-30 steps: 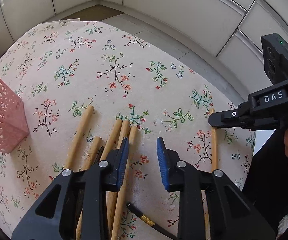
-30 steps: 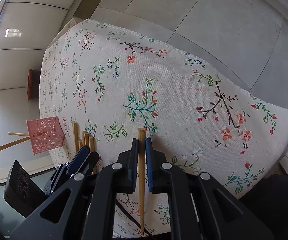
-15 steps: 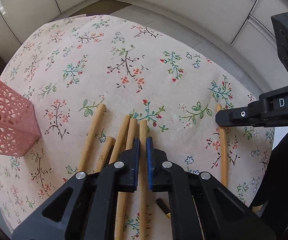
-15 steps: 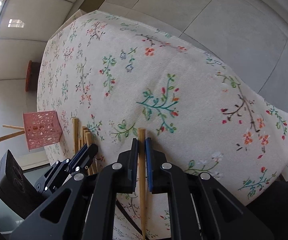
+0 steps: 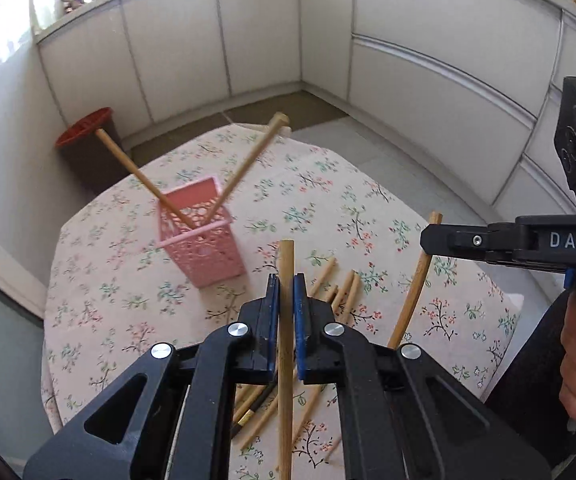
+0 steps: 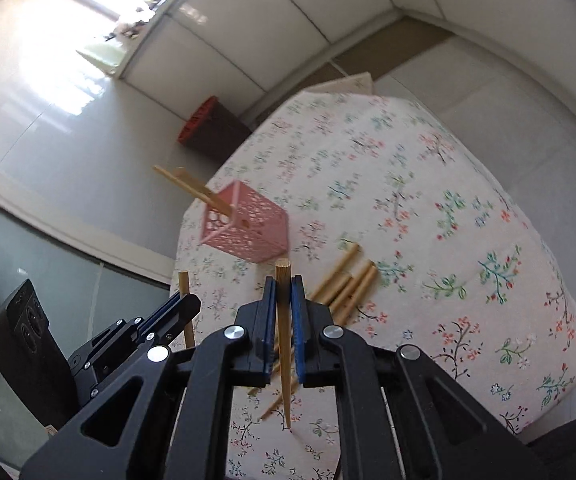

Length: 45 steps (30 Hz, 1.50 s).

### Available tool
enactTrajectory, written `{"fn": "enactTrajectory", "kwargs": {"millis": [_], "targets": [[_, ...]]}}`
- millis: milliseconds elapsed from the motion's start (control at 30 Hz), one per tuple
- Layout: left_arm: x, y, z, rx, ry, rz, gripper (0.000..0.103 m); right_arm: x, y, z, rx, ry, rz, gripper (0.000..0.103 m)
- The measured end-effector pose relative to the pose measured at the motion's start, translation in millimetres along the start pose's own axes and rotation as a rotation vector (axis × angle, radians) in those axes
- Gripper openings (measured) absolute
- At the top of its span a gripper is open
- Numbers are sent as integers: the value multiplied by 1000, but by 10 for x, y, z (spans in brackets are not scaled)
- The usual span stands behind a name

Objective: Organize utensils
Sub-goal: 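Grasp a chopstick upright with the left tool while the right tool lifts its chopstick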

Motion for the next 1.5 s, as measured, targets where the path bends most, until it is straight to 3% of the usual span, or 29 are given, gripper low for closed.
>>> {"fn": "enactTrajectory", "kwargs": {"millis": [267,500,733,967,1067,1267,1500], "targets": [[102,693,-321,154,144,158,6,-16,491,-757,-7,257,126,8],[242,1061,-517,218,244,264,6,3,721,-1050,-15,337,174,8],[467,1418,-770,195,376,416,6,193,925,-1276,7,366,223,8],[907,1797,-1157,161,492,597,6,616,1139,-1611,61,389,340,8],[1123,1824,-1223,162,510,652,6,821,1127,-1745,64,399,397,8],[1476,1599,-1267,260,457,743,6,1221,893,-1805,30,414,504,8],[1588,1109,-1379,306,431,797,6,1452,333,-1703,19,436,505,8]]}}
Point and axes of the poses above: each gripper's, at about its wrist camera, not at the fingertips, and y roughly against the way its jaws point, z to its right, x to its top, the point moved 9 cm from there along -y, roughly the way its jaws point, and after that the axes turned 4 degrees about -y, right-handed, at the moved point
